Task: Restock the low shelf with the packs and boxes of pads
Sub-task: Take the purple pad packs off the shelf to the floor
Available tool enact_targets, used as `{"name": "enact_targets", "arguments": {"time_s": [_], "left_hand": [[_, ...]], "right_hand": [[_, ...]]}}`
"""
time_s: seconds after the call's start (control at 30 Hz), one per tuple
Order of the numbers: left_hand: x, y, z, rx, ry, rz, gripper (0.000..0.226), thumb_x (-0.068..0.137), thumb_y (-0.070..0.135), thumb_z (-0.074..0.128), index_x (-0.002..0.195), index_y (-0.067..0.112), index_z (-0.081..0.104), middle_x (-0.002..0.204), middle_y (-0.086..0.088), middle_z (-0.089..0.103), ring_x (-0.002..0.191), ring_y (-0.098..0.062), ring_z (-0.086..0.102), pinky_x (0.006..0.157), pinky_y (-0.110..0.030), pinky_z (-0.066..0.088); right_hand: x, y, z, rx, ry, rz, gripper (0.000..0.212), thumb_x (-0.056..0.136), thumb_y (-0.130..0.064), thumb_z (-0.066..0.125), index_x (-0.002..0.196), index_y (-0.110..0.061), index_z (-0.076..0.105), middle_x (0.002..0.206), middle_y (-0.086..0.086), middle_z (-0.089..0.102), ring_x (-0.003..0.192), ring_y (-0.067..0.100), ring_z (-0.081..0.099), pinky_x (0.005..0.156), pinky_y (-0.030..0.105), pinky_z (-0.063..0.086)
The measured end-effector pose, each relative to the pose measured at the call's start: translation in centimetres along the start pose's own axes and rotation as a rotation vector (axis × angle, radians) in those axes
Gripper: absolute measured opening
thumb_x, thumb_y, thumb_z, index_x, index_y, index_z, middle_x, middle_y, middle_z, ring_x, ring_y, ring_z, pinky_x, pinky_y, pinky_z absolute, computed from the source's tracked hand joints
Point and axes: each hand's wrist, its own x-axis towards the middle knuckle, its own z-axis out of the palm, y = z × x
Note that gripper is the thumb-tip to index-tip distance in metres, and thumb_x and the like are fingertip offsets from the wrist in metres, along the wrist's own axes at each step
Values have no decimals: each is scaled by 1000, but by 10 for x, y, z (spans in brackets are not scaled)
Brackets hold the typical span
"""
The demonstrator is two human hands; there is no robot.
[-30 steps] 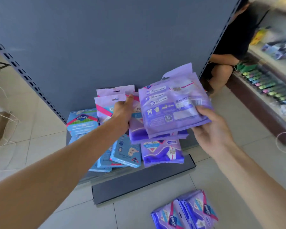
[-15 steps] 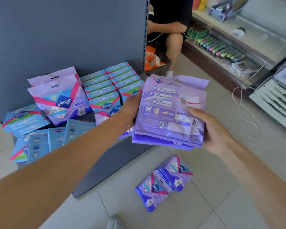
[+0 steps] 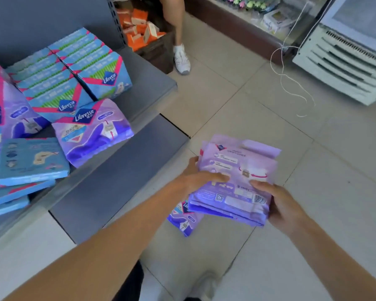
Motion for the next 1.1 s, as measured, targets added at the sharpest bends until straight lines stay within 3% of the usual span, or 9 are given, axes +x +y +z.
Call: {"name": "enact_targets", "arguments": {"time_s": [0.07, 0.13, 0.23, 0.33, 0.5, 0.57, 0.73, 1.1], "left_hand": [[17, -32, -4, 46, 62, -44, 110, 45, 36, 93, 131, 16, 27, 117, -1, 62, 100, -16, 64, 87, -31, 52], [35, -62, -11, 95, 99, -52, 86, 54, 32, 92, 120, 13, 38, 111, -1, 61, 95, -12, 62, 72, -23, 48], [67, -115, -25, 125, 132, -83, 79, 50, 31, 94, 113, 17, 47, 110, -3, 65, 97, -14, 66, 82, -27, 52], [95, -161, -42, 172, 148, -144, 84, 47, 33, 93, 115, 18, 48, 113, -2, 64, 98, -15, 66, 87, -28, 53], [144, -216, -64, 262, 171, -161, 65, 64, 20, 87, 113, 13, 46, 111, -1, 62, 89, -11, 62, 63, -10, 48], [167, -235, -71, 323, 193, -150, 63, 66, 22, 86, 113, 14, 44, 113, -1, 61, 93, -12, 61, 70, -16, 46], [220, -269, -87, 405, 179, -139, 67, 65, 27, 86, 118, 14, 46, 118, -2, 60, 102, -15, 62, 84, -26, 49], [252, -291, -85, 474, 168, -159, 67, 59, 31, 87, 110, 19, 45, 112, 0, 61, 98, -17, 64, 87, -34, 54]], "right_hand": [[15, 32, -6, 35, 37, 8, 62, 62, -9, 73, 122, -4, 60, 120, 18, 66, 104, 35, 65, 88, 43, 55], [32, 63, -6, 77, 60, 15, 58, 61, -7, 68, 119, -4, 62, 112, 16, 69, 93, 32, 68, 78, 38, 58], [61, 115, -3, 126, 89, 63, 55, 60, -5, 66, 115, -4, 63, 101, 15, 70, 83, 29, 69, 71, 35, 58], [97, 172, -5, 162, 128, 150, 63, 57, -4, 68, 120, -1, 61, 109, 19, 68, 95, 36, 66, 83, 41, 54], [158, 244, -3, 148, 204, 184, 67, 55, -13, 75, 121, -6, 62, 114, 17, 69, 104, 38, 66, 90, 48, 50], [183, 269, -4, 179, 173, 165, 59, 65, -13, 74, 123, -8, 61, 116, 16, 69, 105, 38, 66, 93, 51, 51], [237, 309, -4, 176, 252, 122, 57, 61, -17, 78, 117, -13, 65, 109, 11, 72, 98, 33, 69, 90, 50, 54], [269, 335, -18, 123, 274, 129, 56, 60, -11, 79, 114, -13, 64, 106, 11, 73, 95, 33, 70, 87, 47, 56]]}}
